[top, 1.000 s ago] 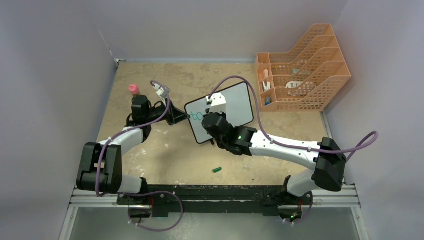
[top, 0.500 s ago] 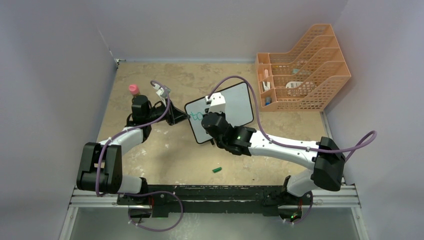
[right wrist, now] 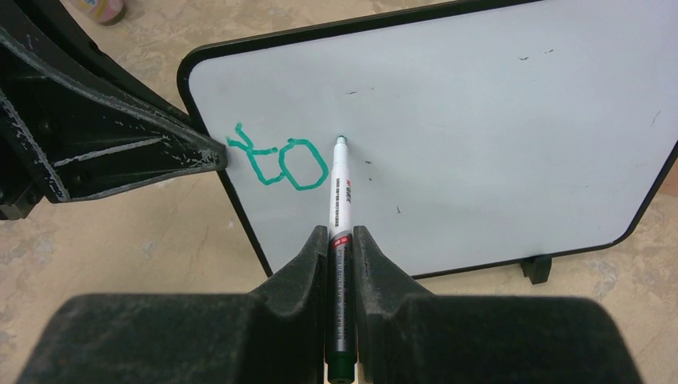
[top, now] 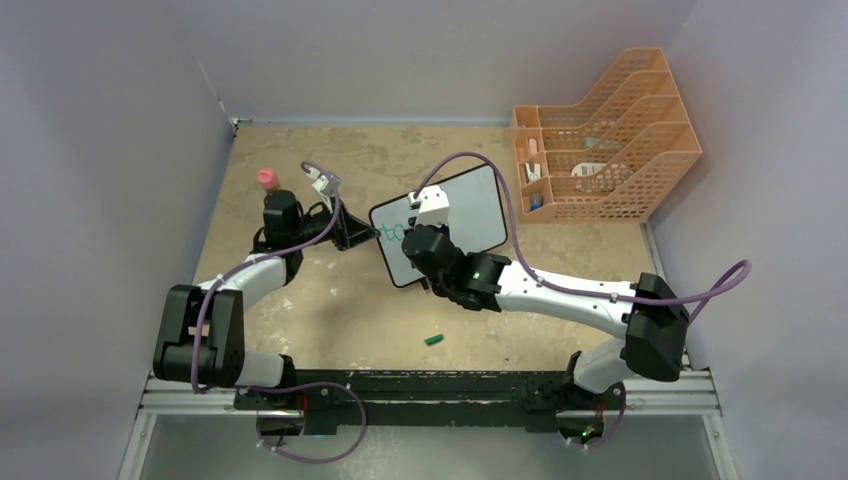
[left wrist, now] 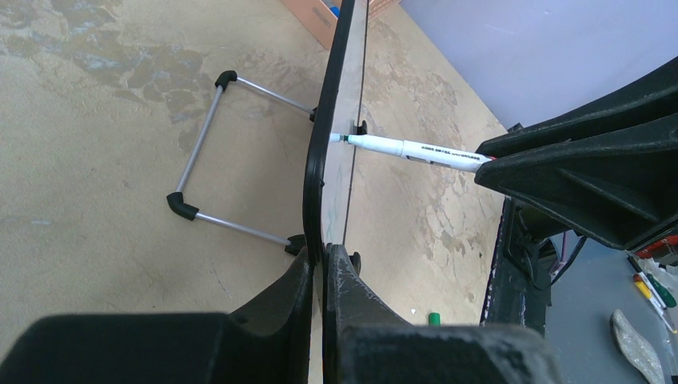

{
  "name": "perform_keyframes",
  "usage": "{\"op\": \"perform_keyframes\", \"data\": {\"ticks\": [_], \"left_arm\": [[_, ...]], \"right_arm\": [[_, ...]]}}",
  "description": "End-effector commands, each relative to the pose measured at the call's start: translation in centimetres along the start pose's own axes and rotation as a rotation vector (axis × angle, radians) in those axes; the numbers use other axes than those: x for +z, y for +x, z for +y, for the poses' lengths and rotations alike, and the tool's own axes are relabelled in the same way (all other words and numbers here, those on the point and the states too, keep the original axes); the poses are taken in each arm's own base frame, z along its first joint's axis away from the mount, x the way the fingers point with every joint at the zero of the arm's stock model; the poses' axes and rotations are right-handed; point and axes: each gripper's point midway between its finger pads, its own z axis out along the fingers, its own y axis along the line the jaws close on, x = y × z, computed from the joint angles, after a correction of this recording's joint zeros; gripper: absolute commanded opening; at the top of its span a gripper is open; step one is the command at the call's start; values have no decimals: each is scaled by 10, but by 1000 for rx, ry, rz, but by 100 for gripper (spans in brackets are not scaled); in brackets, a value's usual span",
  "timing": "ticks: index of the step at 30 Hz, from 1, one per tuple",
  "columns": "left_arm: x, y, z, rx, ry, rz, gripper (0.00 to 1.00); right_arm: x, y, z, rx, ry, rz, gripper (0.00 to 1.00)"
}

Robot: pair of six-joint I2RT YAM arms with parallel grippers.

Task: Write a sentence on the whiteboard

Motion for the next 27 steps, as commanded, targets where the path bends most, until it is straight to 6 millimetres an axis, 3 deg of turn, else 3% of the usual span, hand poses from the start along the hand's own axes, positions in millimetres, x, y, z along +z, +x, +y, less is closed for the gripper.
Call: {"op": "perform_keyframes", "data": {"ticks": [1,27], "left_arm": [[2,-19,-11,107,36,-28,0],[2,-18,-10,103,32,-25,0]], "right_arm": [[0,-21,8,29,-28,-50,0],[-4,-1,6,10,-58,12,0]]}}
